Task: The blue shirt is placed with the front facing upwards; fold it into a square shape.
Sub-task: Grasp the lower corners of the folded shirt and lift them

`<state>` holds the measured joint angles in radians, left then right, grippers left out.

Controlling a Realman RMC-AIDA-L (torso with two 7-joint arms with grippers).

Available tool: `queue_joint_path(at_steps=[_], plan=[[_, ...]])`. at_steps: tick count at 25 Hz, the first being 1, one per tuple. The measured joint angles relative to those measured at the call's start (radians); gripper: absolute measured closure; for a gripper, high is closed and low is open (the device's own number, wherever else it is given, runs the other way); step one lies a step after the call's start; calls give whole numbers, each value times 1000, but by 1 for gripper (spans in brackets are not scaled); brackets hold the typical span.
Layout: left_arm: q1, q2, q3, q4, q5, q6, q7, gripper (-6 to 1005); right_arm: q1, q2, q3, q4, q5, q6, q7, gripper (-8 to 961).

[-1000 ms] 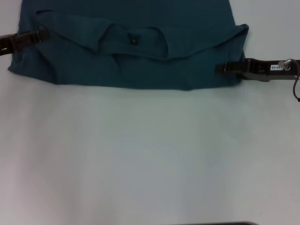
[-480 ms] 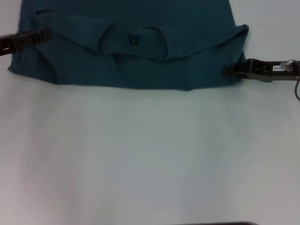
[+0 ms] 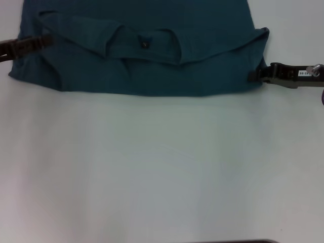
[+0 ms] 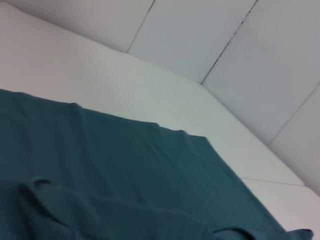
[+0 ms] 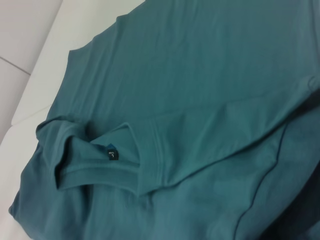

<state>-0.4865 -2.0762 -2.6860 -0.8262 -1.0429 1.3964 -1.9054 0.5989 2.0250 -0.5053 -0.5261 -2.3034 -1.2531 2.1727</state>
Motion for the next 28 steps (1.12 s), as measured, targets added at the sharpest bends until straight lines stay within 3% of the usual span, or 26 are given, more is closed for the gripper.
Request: queue_joint_path(at_steps=[1,9,17,28], plan=[[2,0,0,1,6,-10,0,259,0,0,0,0,1,0,1,907],[9,-4,7,28,36,-144,4,263,-6,-1,4,0,3,-3,7,904],[-1,10,150,72,38,-340,-1,267,-18,-4,12,0,2,-7,29,900],[-61,27,179,142,114,-443,-1,272,-17,-3,14,-5,8,-9,32,894]])
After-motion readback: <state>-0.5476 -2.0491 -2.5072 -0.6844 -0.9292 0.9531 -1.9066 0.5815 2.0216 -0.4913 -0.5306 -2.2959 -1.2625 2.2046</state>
